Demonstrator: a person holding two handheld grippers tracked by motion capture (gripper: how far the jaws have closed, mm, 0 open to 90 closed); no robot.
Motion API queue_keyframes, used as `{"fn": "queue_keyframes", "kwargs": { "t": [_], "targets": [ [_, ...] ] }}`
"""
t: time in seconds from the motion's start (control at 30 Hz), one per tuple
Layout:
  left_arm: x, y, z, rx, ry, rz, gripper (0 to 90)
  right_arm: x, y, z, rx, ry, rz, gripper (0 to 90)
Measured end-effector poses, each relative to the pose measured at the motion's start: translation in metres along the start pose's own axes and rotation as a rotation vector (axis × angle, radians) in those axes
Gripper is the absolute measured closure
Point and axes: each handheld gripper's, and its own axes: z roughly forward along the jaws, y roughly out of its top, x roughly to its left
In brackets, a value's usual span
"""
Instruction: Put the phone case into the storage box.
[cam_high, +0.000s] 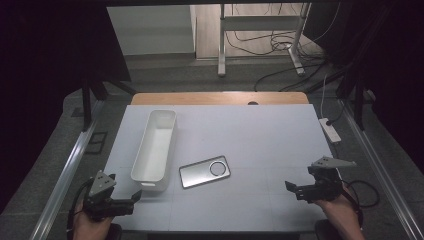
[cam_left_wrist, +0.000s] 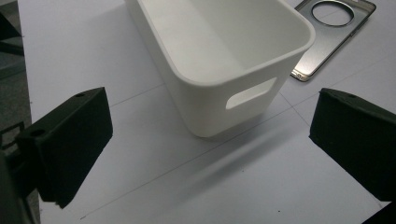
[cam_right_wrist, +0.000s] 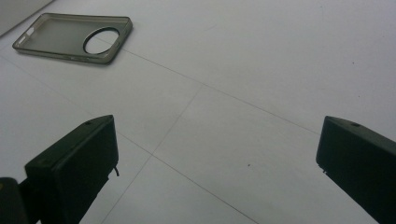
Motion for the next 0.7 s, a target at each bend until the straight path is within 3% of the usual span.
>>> {"fn": "queue_keyframes", "kwargs": {
  "t": [0.3, 0.7],
  "targets": [
    [0.001, 0.0, 0.0, -0.005, -0.012, -0.008, 0.0, 0.004, 0.007, 0.004, -0.004, 0.023, -0.05, 0.0],
    [0.0, 0.0, 0.0, -0.003, -0.012, 0.01, 0.1, 0.013, 0.023, 0.012, -0.015, 0.072, -0.072, 0.0]
  ]
}}
